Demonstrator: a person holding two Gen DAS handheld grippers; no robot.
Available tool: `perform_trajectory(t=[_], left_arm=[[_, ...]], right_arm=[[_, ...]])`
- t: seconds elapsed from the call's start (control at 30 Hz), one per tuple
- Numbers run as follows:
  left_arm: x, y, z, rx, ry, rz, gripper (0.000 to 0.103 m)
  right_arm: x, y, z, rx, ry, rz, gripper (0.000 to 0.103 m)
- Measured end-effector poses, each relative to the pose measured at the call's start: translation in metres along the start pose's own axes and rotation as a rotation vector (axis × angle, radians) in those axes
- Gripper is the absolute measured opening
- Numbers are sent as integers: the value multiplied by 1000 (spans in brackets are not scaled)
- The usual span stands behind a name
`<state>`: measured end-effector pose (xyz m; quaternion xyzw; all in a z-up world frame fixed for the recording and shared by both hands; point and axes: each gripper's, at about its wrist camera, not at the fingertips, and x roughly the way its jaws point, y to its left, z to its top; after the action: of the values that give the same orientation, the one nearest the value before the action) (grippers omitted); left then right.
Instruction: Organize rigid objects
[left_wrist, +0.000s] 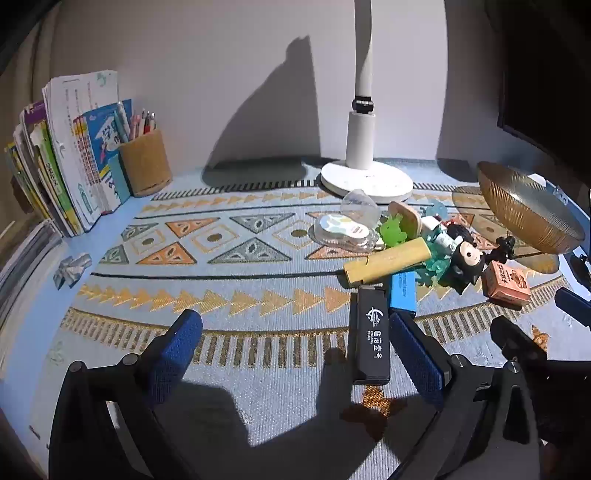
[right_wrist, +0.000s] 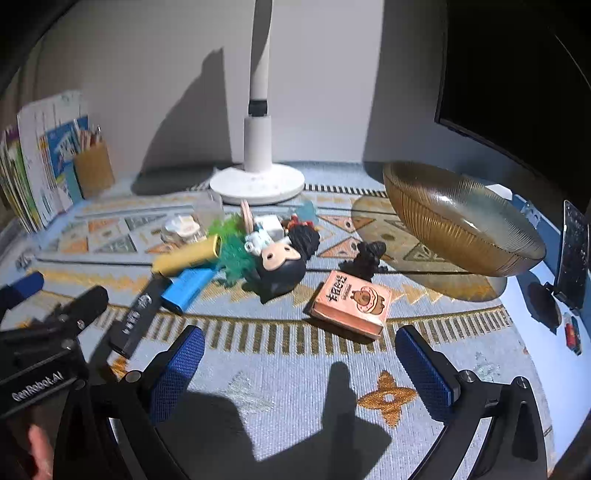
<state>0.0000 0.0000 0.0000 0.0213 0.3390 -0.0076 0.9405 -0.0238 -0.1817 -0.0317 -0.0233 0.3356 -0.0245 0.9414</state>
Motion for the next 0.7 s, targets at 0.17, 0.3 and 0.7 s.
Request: perform_trajectory(t=[0.17,0.3,0.7], left_arm=[[0,-7,-3,23,-9,34,101],[-2,-8,-4,33,-14,43,101],[2,-5,-2,17,11,30,101]], right_arm=[[3,0,-2,-3,19,23,103],[3,-6,-2,25,25,49,103],[6,1,-3,12,44,42,103]])
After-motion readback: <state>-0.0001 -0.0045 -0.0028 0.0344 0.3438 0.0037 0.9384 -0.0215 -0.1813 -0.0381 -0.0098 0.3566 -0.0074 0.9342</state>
